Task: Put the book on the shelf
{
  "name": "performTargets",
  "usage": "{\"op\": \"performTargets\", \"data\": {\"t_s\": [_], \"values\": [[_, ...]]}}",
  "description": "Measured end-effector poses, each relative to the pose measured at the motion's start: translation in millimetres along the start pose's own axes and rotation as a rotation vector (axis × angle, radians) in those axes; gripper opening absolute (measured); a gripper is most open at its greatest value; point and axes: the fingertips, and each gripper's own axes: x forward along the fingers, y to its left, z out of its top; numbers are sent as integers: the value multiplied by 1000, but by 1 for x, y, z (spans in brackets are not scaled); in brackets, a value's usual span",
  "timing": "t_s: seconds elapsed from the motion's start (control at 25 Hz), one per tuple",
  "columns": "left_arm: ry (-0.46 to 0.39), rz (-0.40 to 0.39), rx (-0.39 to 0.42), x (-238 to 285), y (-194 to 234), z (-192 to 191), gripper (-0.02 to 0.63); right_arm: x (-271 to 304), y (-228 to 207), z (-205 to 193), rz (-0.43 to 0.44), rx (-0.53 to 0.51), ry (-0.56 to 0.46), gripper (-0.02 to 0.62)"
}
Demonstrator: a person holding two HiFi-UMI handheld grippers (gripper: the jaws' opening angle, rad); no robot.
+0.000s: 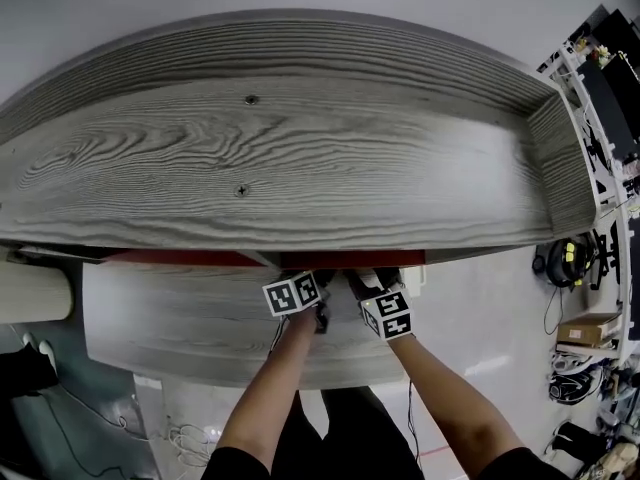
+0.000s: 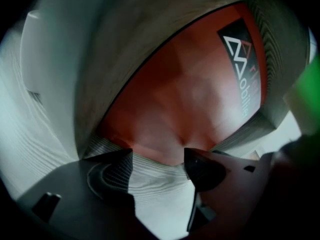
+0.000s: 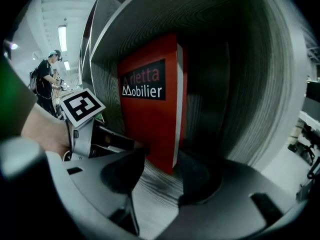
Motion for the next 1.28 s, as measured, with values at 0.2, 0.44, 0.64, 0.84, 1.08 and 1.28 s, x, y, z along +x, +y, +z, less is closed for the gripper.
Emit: {"op": "performTargets", "data": {"t_s": [0.2, 0.44, 0.64, 0.84, 1.08, 1.28], "values": [[6, 10, 33, -13, -8, -5, 310, -16, 0, -2, -1, 26, -1, 210], [-22, 24, 50, -44, -38, -19, 310, -62, -2, -1, 29, 67, -25, 210], [-25, 27, 65, -69, -55, -28, 310, -89, 4, -1, 55, 102, -37, 210], [-48, 29, 92, -103, -76, -42, 310, -126, 8, -1, 93, 157, -80, 210], [-109, -43, 163, -168, -118, -65, 310, -169, 22, -13, 149, 168, -101, 212], [-219, -58, 200, -239, -144, -86, 310, -211, 19, -36, 134, 197, -116, 212]]}}
